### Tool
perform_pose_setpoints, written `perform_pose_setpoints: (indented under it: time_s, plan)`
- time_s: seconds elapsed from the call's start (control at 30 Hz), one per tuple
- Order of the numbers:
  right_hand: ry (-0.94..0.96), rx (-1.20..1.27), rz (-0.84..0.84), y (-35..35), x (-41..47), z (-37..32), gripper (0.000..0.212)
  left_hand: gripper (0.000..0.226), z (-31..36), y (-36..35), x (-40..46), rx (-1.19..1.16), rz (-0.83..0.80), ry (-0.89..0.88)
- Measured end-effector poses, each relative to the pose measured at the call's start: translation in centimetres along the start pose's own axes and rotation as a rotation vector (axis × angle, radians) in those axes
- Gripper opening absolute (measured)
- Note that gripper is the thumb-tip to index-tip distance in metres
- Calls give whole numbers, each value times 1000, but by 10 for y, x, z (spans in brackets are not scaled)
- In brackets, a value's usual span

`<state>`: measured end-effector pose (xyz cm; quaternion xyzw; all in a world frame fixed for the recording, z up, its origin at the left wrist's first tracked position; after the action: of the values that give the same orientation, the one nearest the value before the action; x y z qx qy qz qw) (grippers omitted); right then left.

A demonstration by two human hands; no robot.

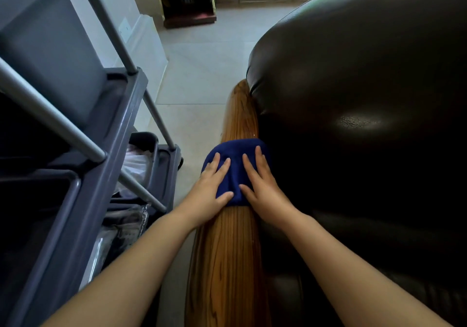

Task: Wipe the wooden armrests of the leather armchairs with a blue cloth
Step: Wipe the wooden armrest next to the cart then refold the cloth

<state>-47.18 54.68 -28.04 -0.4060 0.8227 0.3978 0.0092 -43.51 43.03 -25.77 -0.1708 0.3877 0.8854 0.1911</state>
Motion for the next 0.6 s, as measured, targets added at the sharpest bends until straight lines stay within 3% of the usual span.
perform_pose_setpoints:
  time_s: [0.13,0.37,0.47,0.6]
  plan:
    - [-12,25,60,24,23,3,65,74,2,21,29,-55,22,4]
    - [-99,10,177,47,20,-7,58,68,5,35,27,-71,222,63]
    - [-140,-159,199,48,5,-21,40,58,6,35,12,-2,261,113]
    - [-148,-366,137,38,-26,-39,22,40,18,27,-15,124,199,126]
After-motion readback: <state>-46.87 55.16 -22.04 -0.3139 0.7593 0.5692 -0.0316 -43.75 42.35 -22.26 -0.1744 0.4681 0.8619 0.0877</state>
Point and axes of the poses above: each hand's wrist, its own x-axis towards the middle knuckle, its own y-axis out of the back of the hand, z = x × y, the point moved 6 cm from there along x, towards the middle knuckle, and after that the axes turned 15 degrees about -z, right-handed, at the moved point
